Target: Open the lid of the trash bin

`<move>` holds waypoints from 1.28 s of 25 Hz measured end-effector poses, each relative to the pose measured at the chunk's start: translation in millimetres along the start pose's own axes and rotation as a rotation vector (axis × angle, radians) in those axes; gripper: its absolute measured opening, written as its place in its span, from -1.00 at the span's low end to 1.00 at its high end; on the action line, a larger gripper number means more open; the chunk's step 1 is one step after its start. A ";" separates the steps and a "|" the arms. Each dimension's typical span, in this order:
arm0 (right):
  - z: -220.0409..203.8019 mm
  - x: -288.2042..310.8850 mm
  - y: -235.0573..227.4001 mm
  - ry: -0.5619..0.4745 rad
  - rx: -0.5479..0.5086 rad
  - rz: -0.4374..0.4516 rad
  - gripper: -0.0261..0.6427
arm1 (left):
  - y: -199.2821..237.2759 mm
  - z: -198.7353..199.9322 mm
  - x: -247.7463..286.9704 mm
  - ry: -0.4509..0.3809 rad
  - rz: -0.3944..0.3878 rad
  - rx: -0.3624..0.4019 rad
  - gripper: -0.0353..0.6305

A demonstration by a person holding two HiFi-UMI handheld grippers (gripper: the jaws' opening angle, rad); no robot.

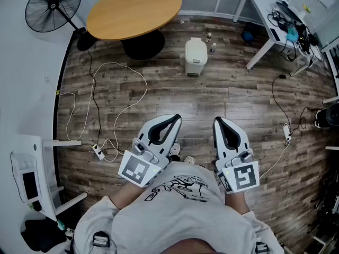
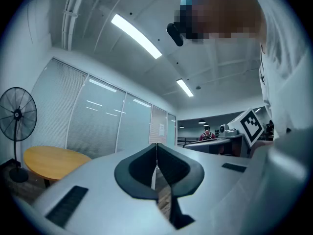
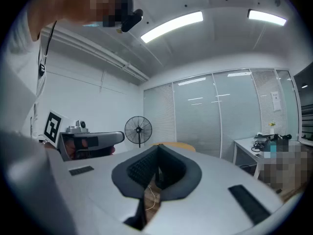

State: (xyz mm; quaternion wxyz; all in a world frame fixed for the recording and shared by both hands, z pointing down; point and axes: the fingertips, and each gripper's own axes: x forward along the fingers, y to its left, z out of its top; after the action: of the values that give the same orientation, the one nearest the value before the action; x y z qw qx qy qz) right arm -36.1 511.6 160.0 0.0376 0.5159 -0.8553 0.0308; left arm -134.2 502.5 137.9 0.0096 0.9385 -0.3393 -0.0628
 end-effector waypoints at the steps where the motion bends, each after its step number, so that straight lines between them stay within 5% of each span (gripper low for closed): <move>1: 0.5 0.7 0.2 -0.001 -0.003 -0.001 -0.90 | 0.8 -0.1 -0.6 -0.001 0.002 -0.004 -0.83; 32: 3.6 74.7 -7.5 -0.012 -0.010 -0.042 -0.90 | 74.5 2.9 12.8 -0.021 -0.025 -0.016 -0.83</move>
State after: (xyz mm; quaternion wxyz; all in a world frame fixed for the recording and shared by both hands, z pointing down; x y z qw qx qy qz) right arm -64.4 442.0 163.7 0.0358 0.5336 -0.8447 0.0227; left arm -172.2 437.0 138.1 0.0127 0.9418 -0.3272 -0.0755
